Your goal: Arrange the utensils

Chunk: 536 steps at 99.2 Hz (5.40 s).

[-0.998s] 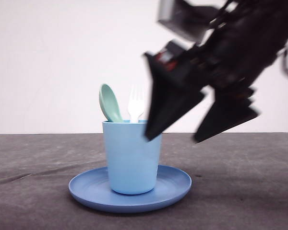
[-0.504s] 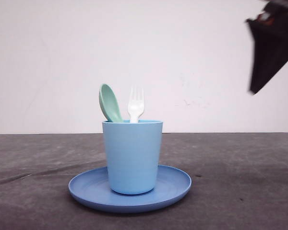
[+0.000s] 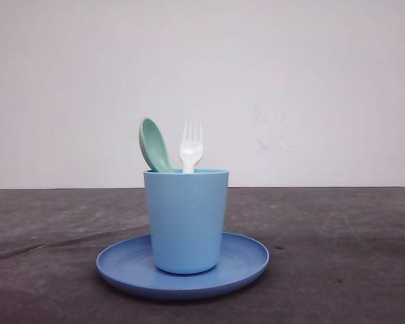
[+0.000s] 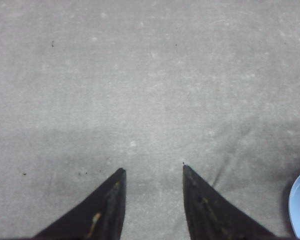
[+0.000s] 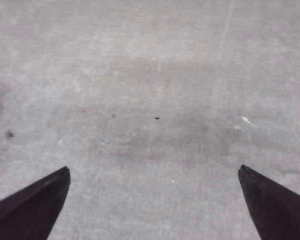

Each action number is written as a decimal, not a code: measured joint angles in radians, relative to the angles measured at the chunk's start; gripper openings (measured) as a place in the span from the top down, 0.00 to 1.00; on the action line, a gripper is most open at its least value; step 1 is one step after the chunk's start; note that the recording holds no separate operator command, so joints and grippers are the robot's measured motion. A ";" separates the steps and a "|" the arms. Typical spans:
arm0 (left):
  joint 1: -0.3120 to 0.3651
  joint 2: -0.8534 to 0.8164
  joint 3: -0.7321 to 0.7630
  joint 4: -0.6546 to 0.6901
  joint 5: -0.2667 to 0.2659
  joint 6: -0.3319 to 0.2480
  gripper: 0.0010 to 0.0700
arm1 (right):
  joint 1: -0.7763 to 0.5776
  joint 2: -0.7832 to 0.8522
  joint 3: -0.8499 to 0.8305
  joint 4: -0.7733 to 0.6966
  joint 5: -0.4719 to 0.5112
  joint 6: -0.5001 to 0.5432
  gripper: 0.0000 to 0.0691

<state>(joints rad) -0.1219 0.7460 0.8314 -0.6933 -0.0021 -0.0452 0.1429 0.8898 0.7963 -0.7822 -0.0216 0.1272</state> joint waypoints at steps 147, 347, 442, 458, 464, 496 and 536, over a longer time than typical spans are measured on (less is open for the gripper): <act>0.072 -0.254 -0.236 0.110 -0.028 0.044 0.99 | 0.000 0.000 0.000 -0.002 -0.001 -0.001 0.97; 0.073 -0.741 -0.799 0.509 -0.025 0.045 0.99 | -0.056 -0.475 -0.378 0.367 -0.080 -0.053 0.97; 0.073 -0.741 -0.799 0.509 -0.025 0.045 0.99 | -0.099 -0.885 -0.779 0.613 -0.082 -0.052 0.98; 0.073 -0.741 -0.799 0.509 -0.025 0.045 0.99 | -0.099 -0.885 -0.779 0.613 -0.083 -0.052 0.98; 0.073 -0.741 -0.799 0.509 -0.025 0.045 0.99 | -0.099 -0.885 -0.779 0.613 -0.082 -0.052 0.98; 0.073 -0.741 -0.799 0.509 -0.025 0.045 0.99 | -0.099 -0.885 -0.779 0.614 -0.083 -0.052 0.98; 0.073 -0.741 -0.799 0.509 -0.025 0.045 0.99 | -0.099 -0.885 -0.779 0.614 -0.082 -0.052 0.98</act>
<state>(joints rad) -0.0486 0.0048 0.0322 -0.1841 -0.0273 -0.0002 0.0437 0.0051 0.0174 -0.1684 -0.1040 0.0750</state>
